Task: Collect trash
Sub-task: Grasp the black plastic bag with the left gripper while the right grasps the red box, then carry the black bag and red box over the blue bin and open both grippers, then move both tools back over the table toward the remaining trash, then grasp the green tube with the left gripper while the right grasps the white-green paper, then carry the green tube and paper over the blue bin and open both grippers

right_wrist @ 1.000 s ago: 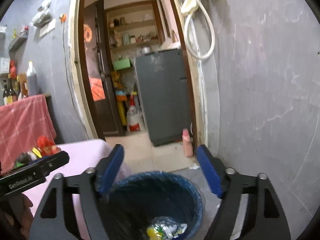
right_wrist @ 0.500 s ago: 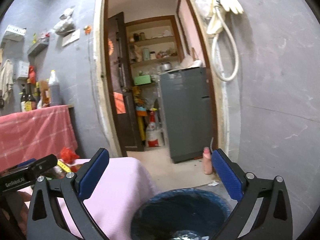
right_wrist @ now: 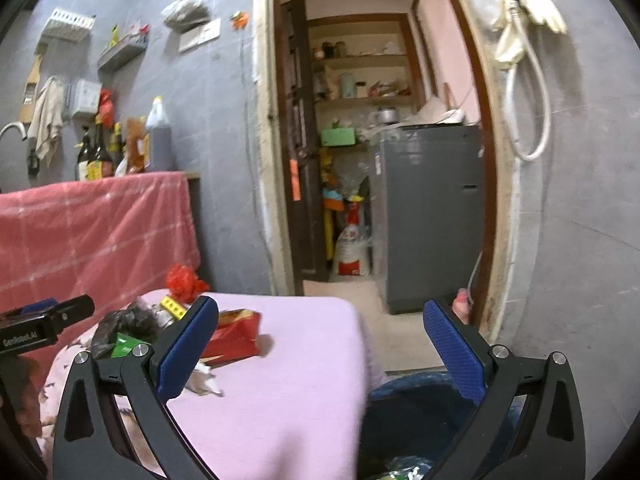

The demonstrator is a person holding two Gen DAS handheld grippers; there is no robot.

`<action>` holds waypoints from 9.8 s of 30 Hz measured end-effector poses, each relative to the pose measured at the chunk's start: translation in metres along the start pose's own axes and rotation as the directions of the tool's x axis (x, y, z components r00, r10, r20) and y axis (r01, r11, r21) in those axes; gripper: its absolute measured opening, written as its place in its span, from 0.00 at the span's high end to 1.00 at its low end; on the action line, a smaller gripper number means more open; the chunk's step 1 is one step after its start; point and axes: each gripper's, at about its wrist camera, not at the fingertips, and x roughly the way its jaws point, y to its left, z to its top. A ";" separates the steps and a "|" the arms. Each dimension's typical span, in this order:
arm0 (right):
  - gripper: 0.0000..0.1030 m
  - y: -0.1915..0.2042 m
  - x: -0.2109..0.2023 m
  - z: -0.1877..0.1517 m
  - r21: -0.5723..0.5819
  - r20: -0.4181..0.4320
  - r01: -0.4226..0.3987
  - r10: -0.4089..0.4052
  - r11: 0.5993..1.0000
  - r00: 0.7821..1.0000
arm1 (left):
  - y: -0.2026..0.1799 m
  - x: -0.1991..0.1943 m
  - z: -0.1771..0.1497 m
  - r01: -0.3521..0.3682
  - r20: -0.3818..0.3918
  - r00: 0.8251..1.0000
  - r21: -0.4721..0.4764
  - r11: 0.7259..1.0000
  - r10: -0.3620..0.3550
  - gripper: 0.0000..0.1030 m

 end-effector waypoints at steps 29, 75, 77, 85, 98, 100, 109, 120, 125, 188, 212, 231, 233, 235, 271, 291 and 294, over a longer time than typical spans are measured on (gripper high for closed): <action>0.01 0.051 0.177 -0.016 0.011 -0.501 -0.141 0.128 0.990 0.856 | 0.073 0.095 0.015 0.098 -0.234 0.967 -0.034 0.995 -0.103 0.03; 0.64 0.019 0.082 0.010 0.023 -0.203 -0.056 0.060 0.998 0.977 | -0.014 0.038 0.017 0.263 -0.068 0.964 0.082 0.961 -0.258 0.93; 0.64 0.011 0.073 0.012 0.021 -0.181 -0.032 0.035 0.999 0.983 | -0.024 0.034 0.018 0.284 -0.067 0.958 0.088 0.955 -0.279 0.93; 0.64 -0.037 0.038 0.010 0.048 -0.126 0.076 -0.070 0.996 0.990 | -0.088 0.029 0.008 0.363 -0.079 0.931 0.121 0.924 -0.355 0.93; 0.64 -0.119 -0.001 -0.014 0.056 -0.152 0.233 -0.222 0.971 0.963 | -0.196 0.047 -0.027 0.489 -0.197 0.867 0.151 0.859 -0.458 0.93; 0.63 -0.131 -0.005 -0.019 0.062 -0.161 0.257 -0.244 0.964 0.956 | -0.209 0.051 -0.032 0.501 -0.218 0.858 0.154 0.852 -0.466 0.93; 0.63 -0.167 -0.007 -0.047 0.076 -0.247 0.297 -0.270 0.952 0.930 | -0.257 0.078 -0.053 0.529 -0.333 0.826 0.176 0.830 -0.456 0.92; 0.60 -0.182 0.005 -0.067 0.095 -0.346 0.284 -0.236 0.954 0.908 | -0.270 0.102 -0.073 0.540 -0.419 0.794 0.153 0.827 -0.441 0.92; 0.58 -0.183 0.009 -0.066 0.103 -0.358 0.279 -0.226 0.955 0.906 | -0.266 0.099 -0.074 0.536 -0.417 0.794 0.136 0.833 -0.443 0.87; 0.00 0.034 0.049 0.002 -0.021 -0.137 -0.145 0.140 0.989 0.981 | 0.050 0.050 0.011 0.002 -0.128 0.992 -0.018 1.000 -0.004 0.04; 0.47 0.080 0.119 -0.049 0.007 -0.535 -0.378 0.323 0.926 0.781 | 0.058 0.091 -0.003 0.092 -0.334 0.936 -0.063 0.994 -0.108 0.29; 0.87 0.066 0.102 -0.047 0.005 -0.476 -0.380 0.337 0.925 0.812 | 0.049 0.114 -0.004 0.140 -0.401 0.902 -0.080 0.987 -0.160 0.59; 0.87 0.065 0.101 -0.048 0.000 -0.470 -0.376 0.332 0.927 0.818 | 0.046 0.115 -0.002 0.137 -0.393 0.907 -0.062 0.989 -0.151 0.61; 0.87 0.063 0.099 -0.048 -0.002 -0.461 -0.369 0.327 0.929 0.825 | 0.043 0.117 -0.001 0.132 -0.393 0.909 -0.047 0.990 -0.140 0.65; 0.89 0.047 0.084 -0.040 -0.020 -0.327 -0.259 0.239 0.966 0.914 | 0.016 0.136 0.008 0.156 -0.375 0.922 0.121 0.980 -0.101 0.61; 0.89 0.041 0.092 -0.039 0.000 -0.332 -0.256 0.241 0.967 0.912 | 0.012 0.149 0.000 0.267 -0.412 0.897 0.209 0.941 -0.163 0.66; 0.89 0.039 0.089 -0.040 -0.004 -0.324 -0.243 0.229 0.970 0.918 | 0.008 0.138 -0.003 0.277 -0.398 0.900 0.204 0.939 -0.179 0.67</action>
